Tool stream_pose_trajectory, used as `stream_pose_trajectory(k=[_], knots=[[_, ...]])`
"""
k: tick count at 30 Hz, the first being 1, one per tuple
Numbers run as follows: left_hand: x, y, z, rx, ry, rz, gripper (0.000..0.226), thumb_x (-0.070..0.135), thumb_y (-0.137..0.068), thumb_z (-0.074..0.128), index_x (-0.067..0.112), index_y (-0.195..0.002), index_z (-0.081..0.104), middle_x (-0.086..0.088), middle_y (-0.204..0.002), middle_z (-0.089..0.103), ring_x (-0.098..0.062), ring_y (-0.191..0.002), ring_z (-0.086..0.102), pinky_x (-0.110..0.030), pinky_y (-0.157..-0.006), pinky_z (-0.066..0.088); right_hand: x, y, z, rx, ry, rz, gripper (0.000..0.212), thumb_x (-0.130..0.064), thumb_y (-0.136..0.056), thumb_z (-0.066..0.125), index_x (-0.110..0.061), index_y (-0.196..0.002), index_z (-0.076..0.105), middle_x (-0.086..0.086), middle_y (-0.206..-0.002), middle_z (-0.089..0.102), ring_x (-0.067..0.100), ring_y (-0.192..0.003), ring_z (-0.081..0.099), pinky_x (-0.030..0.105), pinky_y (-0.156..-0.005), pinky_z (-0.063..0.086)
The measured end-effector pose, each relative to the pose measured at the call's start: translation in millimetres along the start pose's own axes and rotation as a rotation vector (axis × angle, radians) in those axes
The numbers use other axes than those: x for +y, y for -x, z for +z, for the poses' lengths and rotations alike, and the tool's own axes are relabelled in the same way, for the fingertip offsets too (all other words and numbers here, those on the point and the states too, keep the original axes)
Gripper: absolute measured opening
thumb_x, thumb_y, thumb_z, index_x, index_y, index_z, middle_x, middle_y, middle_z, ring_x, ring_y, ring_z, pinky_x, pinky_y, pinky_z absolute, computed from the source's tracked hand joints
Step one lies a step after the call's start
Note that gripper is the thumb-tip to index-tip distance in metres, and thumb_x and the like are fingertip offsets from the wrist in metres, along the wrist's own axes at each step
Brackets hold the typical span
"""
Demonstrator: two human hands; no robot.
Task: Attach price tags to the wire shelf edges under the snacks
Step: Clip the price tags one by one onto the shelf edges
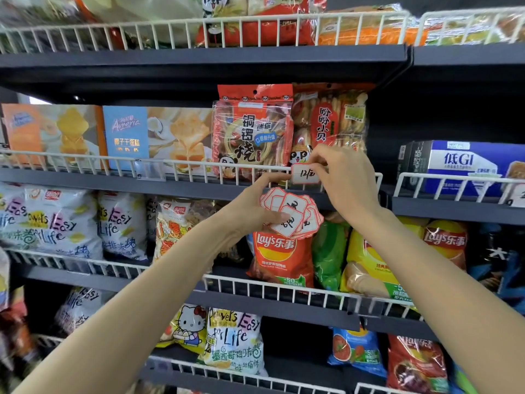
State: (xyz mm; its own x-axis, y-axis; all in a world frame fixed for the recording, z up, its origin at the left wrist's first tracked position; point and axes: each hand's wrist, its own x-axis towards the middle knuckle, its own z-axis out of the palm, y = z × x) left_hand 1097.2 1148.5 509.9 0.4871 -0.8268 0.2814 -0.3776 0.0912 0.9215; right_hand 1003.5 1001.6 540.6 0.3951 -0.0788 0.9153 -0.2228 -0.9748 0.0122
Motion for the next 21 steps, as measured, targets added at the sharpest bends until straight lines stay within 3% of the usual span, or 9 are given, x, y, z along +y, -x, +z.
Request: stream_pose_trajectory(k=[4,12,16,21], knots=[[-1,-1,0,0.007,0.004,0.005,0.059,-0.008,-0.082,0.064,0.044,-0.107,0.051,-0.026,-0.110,0.064,-0.037,-0.101,0.065,-0.054,-0.084,0.053,-1,5,2,-0.039,0.033,0.032,0.015,-0.020,-0.094,0.053,-0.012,-0.097,0.065,0.002,-0.097,0.066,0.019,-0.093,0.053,0.032,-0.081,0.039],[-2,-2,-3,-0.013,-0.010,0.009,0.060,-0.007,-0.082,0.065,0.044,-0.109,0.050,-0.021,-0.108,0.065,-0.033,-0.098,0.067,-0.051,-0.082,0.055,-3,7,2,-0.094,0.126,0.014,0.026,-0.019,-0.096,0.043,-0.008,-0.102,0.066,0.005,-0.102,0.063,0.020,-0.096,0.050,0.035,-0.081,0.041],[0,-3,-1,0.000,0.004,0.010,0.059,-0.008,-0.081,0.065,0.042,-0.110,0.049,-0.022,-0.111,0.064,-0.034,-0.100,0.066,-0.052,-0.083,0.055,-4,11,0,-0.082,0.169,-0.041,0.025,-0.019,-0.094,0.048,-0.007,-0.101,0.069,0.006,-0.104,0.063,0.022,-0.098,0.053,0.037,-0.082,0.042],[0,-5,-2,0.014,-0.004,0.012,0.059,-0.007,-0.080,0.066,0.040,-0.113,0.050,-0.021,-0.111,0.064,-0.035,-0.100,0.065,-0.056,-0.086,0.052,-1,14,2,-0.046,0.231,-0.093,0.010,-0.006,-0.082,0.068,-0.006,-0.092,0.071,0.009,-0.089,0.060,0.026,-0.085,0.055,0.037,-0.070,0.043]])
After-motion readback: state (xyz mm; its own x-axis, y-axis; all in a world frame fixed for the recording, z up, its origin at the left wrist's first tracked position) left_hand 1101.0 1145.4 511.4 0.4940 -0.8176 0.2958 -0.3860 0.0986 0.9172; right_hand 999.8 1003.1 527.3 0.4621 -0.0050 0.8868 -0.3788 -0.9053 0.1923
